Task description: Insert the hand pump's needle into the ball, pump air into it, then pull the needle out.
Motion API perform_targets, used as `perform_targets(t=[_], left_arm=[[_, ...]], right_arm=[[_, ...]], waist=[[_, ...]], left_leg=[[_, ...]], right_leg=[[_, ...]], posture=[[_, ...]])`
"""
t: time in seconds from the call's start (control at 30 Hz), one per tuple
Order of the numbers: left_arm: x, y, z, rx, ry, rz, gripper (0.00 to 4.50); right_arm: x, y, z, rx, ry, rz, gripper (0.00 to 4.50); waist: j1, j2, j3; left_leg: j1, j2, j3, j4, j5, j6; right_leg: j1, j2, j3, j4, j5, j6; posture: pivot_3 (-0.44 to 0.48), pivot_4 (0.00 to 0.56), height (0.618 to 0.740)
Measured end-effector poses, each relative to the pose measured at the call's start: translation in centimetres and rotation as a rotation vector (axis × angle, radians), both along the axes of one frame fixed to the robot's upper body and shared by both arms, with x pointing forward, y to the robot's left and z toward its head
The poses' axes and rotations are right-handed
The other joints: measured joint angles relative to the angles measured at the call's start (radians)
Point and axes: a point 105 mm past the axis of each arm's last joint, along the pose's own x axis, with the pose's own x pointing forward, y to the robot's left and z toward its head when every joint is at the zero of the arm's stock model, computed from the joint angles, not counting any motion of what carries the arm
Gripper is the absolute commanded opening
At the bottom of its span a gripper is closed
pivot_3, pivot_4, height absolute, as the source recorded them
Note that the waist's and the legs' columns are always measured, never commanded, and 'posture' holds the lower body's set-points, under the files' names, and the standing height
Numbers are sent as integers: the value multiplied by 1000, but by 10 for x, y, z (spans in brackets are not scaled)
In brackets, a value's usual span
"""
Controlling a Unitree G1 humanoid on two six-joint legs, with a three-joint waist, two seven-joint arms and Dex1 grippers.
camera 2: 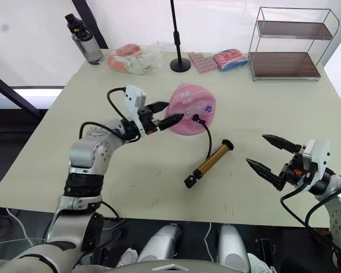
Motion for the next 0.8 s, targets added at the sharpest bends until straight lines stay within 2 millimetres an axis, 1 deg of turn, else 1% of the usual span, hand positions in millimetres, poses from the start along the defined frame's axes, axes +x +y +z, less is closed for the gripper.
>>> perform_targets(t=[0.07,0.17,0.27,0.33,0.37,0.4,0.47,0.53,0.57,0.67,0.8], left_arm=[[-9,2,3,35,-9,-18,4452],[-26,-1,-3,128,-14,-78,4452],[-35,-5,-8,176,-6,-115,4452],[-38,-4,-8,208,-3,-119,4452],[-43,-5,-12,238,15,-131,4452],[-44,-6,-14,242,20,-136,4452],[-54,-15,-30,274,66,-179,4452],[-62,-22,-47,288,117,-217,4452],[-65,-25,-52,286,133,-230,4452],[-68,-30,-54,256,125,-247,4452],[-71,-27,-56,233,127,-253,4452]], right_arm=[[-4,-5,-7,3,17,4,4500],[-9,-13,-14,-2,27,8,4500],[-12,-19,-16,-17,16,3,4500],[-15,-23,-15,-33,10,2,4500],[-17,-29,-16,-40,15,-7,4500],[-17,-30,-16,-40,15,-9,4500],[-21,-33,-14,-32,7,1,4500],[-25,-35,-14,-41,9,18,4500],[-26,-35,-14,-43,11,24,4500],[-31,-37,-17,-50,13,32,4500],[-33,-42,-16,-56,9,25,4500]], waist=[[0,0,0],[0,1,1],[1,2,1],[1,2,2],[0,3,2],[0,3,2],[0,3,2],[1,3,2],[1,2,2],[1,3,2],[-1,3,2]], left_leg=[[0,0,0,0,0,0],[1,0,1,0,0,0],[1,0,1,0,0,0],[1,1,1,0,0,0],[2,1,2,0,0,0],[2,1,2,0,0,0],[2,1,2,0,0,0],[2,1,2,0,-1,1],[1,1,2,1,-1,1],[2,1,2,1,-1,1],[3,1,3,1,-1,1]], right_leg=[[0,0,1,0,0,0],[0,0,2,1,0,0],[0,1,1,2,0,0],[0,1,1,2,0,-1],[0,1,2,2,0,-1],[0,1,2,2,0,-1],[0,1,3,2,0,-1],[0,1,3,2,0,-1],[0,1,2,2,0,-1],[0,1,3,3,0,-1],[0,1,4,3,0,-1]], posture=[[0,150,740],[0,150,740],[0,150,740],[0,150,740],[0,150,740],[0,150,740],[0,150,740],[0,150,740],[0,150,740],[0,150,740],[0,150,740]])
